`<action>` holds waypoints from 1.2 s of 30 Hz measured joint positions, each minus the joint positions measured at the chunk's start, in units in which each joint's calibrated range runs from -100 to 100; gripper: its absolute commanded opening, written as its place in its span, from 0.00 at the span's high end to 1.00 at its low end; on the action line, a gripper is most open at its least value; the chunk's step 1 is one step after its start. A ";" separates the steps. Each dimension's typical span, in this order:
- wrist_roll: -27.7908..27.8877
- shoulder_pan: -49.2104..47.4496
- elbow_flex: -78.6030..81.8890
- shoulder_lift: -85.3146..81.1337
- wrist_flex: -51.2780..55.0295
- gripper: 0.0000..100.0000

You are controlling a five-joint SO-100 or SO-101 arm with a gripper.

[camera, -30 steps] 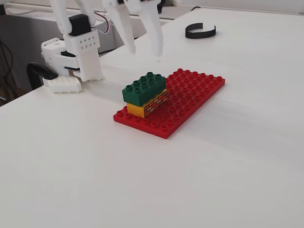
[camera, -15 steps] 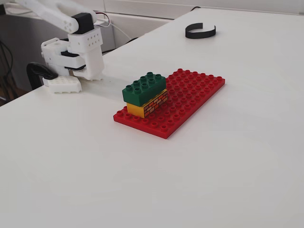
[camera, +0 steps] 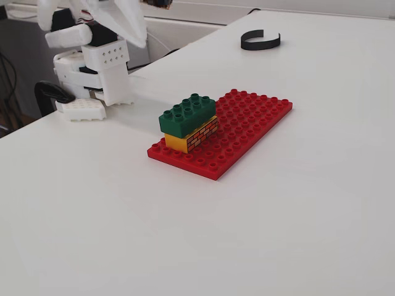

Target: Grab the loose lego brick and stack it on top of the fixed one.

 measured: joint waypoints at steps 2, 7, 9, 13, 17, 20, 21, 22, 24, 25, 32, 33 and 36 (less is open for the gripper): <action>0.10 0.00 7.83 0.68 -3.02 0.99; 0.10 0.00 23.86 0.25 -11.23 0.99; 0.10 0.00 26.47 0.25 -12.09 0.99; -0.05 -0.37 26.47 0.25 -10.36 0.99; -0.26 -1.48 26.47 -0.59 -9.33 0.99; -0.26 -1.93 26.47 -0.59 -9.33 0.99; -0.26 -2.15 26.47 -0.59 -9.33 0.99; -0.26 -2.15 26.47 -0.59 -9.33 0.99; -0.26 -2.23 26.47 -0.59 -9.33 0.99; -0.26 -2.23 26.47 -0.59 -9.33 0.99; -0.26 -2.23 26.47 -0.59 -9.33 0.99; -0.26 -2.23 26.47 -0.59 -9.33 0.99; -0.31 -2.23 26.47 -0.59 -9.33 0.99</action>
